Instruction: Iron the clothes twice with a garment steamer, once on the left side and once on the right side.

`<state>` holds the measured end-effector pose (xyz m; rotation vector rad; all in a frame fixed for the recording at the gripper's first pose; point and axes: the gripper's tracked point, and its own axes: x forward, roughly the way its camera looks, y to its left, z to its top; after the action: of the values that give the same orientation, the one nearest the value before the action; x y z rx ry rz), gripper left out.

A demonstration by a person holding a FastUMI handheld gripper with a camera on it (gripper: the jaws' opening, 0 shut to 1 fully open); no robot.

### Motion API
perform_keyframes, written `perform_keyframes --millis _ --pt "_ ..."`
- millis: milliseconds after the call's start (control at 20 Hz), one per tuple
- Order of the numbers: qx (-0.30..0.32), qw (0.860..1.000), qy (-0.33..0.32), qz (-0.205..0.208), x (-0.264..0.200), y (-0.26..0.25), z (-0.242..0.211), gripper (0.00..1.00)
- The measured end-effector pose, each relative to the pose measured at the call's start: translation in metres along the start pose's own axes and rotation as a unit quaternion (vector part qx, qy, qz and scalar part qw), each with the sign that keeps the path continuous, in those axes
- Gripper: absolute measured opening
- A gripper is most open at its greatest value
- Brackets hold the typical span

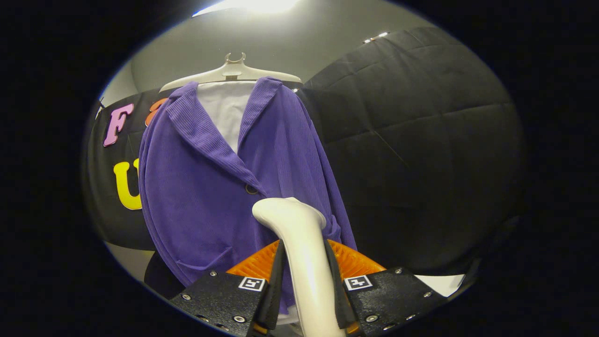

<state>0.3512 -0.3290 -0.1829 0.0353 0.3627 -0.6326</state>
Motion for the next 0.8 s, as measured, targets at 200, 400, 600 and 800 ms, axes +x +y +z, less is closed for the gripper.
perform_keyframes --millis 200,400,600,800 --pt "0.0 1.0 0.025 -0.012 -0.01 -0.015 -0.038 0.47" --pt "-0.002 0.999 0.047 -0.019 -0.013 -0.02 -0.072 0.47" --pt "-0.003 0.997 0.074 -0.033 -0.021 -0.034 -0.114 0.47" --pt "0.015 0.995 0.09 -0.045 -0.018 -0.043 -0.145 0.47"
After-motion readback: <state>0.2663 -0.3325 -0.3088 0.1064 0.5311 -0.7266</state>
